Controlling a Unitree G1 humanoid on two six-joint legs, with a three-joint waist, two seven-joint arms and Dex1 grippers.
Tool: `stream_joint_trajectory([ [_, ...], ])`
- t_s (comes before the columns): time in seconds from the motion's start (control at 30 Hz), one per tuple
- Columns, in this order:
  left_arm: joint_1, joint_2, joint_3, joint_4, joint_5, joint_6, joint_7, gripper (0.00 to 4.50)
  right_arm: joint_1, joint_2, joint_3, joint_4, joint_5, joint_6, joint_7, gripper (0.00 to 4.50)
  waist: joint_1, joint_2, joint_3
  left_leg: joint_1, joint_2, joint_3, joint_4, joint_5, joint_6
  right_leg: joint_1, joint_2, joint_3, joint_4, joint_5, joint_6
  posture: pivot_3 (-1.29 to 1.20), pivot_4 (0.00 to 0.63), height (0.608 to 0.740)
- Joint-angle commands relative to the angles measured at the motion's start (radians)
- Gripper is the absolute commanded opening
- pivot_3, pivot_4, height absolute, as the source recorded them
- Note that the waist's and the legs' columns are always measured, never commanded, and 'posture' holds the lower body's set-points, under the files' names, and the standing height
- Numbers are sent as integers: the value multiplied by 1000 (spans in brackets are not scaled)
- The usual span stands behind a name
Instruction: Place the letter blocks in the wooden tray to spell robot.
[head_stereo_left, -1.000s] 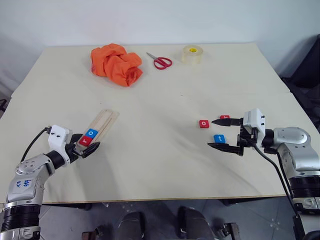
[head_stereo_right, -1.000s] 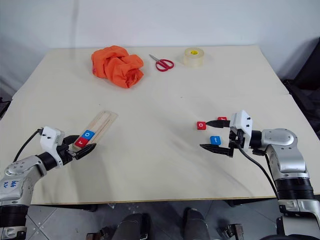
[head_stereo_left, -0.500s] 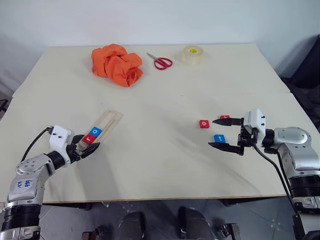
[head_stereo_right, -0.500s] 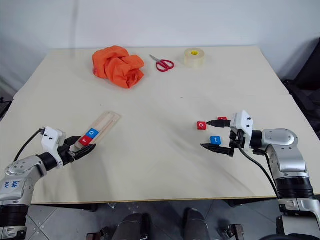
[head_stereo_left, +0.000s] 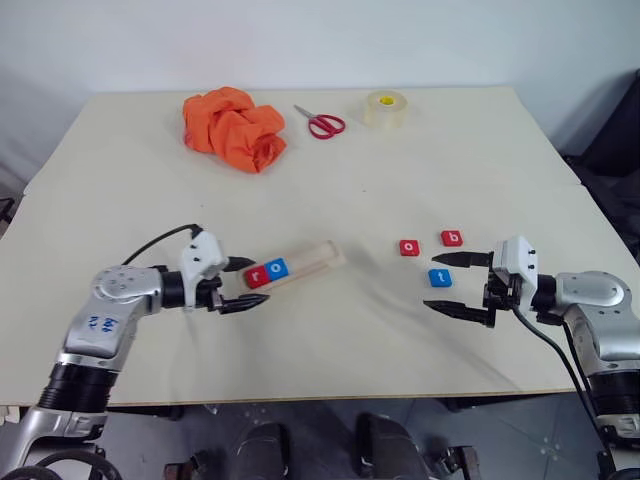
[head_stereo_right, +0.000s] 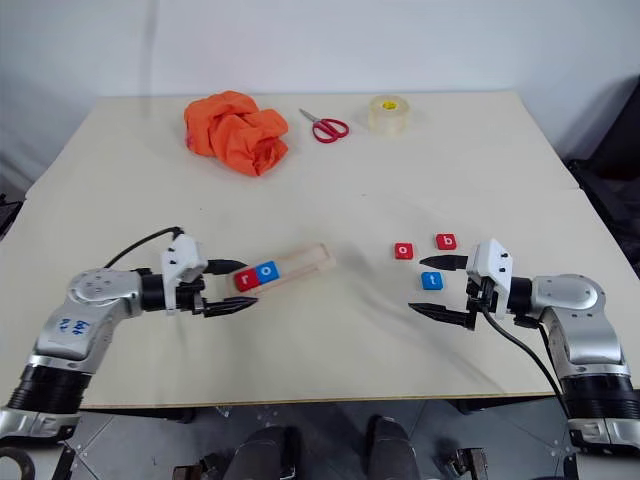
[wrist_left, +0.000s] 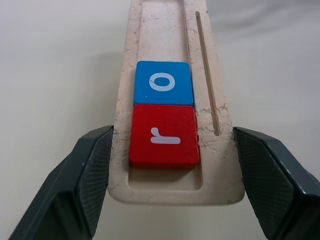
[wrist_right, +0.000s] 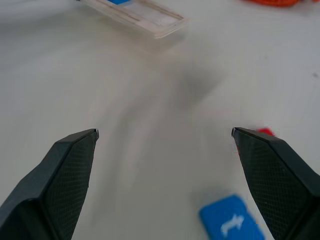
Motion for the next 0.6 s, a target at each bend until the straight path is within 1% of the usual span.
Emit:
stream_joint_trajectory([
  [0.03,-59,-23,-79,-8,37,-48,-66,3392,45,-44,-71,-60,22,-4,-17,4500,3,0,0,0,0,0,0,0,0,0,0,0,0,0,0,0,150,740],
  [0.33,-111,-92,-142,57,69,-117,-116,3392,191,-72,-165,-183,50,34,-69,4500,6,-1,0,0,0,0,2,0,0,0,0,1,0,0,1,0,150,740],
  [0.6,-127,-115,-175,110,114,-178,-142,3392,227,-70,-184,-239,59,66,-106,4500,4,-1,0,0,0,0,3,-1,2,1,0,2,1,1,1,0,150,740],
])
